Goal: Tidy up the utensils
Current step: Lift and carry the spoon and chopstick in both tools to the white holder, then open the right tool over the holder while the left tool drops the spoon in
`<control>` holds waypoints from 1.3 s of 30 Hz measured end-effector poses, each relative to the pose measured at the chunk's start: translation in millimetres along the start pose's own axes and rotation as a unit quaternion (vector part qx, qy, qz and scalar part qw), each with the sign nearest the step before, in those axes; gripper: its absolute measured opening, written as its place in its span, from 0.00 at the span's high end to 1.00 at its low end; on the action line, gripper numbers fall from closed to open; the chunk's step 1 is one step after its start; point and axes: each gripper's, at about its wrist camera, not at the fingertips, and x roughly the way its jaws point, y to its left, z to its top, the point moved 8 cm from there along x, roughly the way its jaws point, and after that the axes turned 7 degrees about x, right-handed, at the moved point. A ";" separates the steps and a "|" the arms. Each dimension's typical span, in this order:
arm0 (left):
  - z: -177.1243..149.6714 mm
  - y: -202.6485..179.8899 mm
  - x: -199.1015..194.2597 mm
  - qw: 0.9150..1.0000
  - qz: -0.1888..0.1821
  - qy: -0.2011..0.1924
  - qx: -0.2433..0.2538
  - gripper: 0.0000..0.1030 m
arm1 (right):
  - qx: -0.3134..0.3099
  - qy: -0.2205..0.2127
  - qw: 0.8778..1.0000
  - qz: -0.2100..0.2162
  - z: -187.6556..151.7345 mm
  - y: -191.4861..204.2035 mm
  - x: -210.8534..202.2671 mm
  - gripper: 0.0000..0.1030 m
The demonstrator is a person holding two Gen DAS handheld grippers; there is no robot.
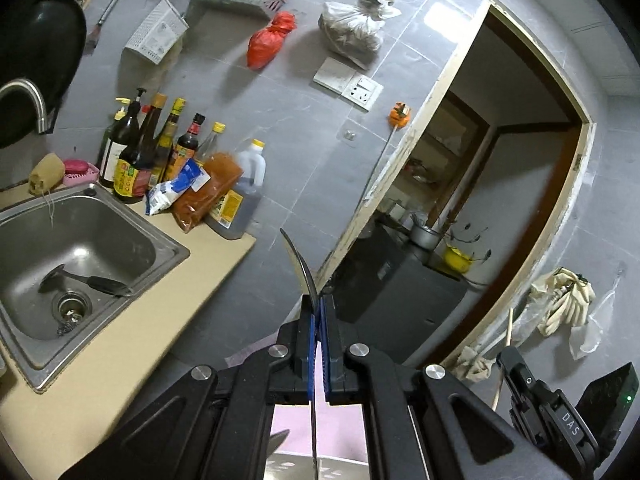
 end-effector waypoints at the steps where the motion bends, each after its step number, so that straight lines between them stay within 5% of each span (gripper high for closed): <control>1: -2.2 0.4 2.4 1.000 0.002 -0.001 0.001 0.97 | 0.001 -0.006 1.000 -0.002 -1.4 -3.4 0.5 0.96; 22: -38.0 -30.7 3.0 0.991 0.033 -0.052 0.116 0.97 | -0.056 -0.026 0.997 -0.037 -14.8 -22.4 9.4 0.96; 39: -54.5 -23.8 1.6 0.989 0.040 0.017 0.142 0.96 | -0.050 0.025 0.996 -0.067 -32.2 -34.8 -5.1 0.95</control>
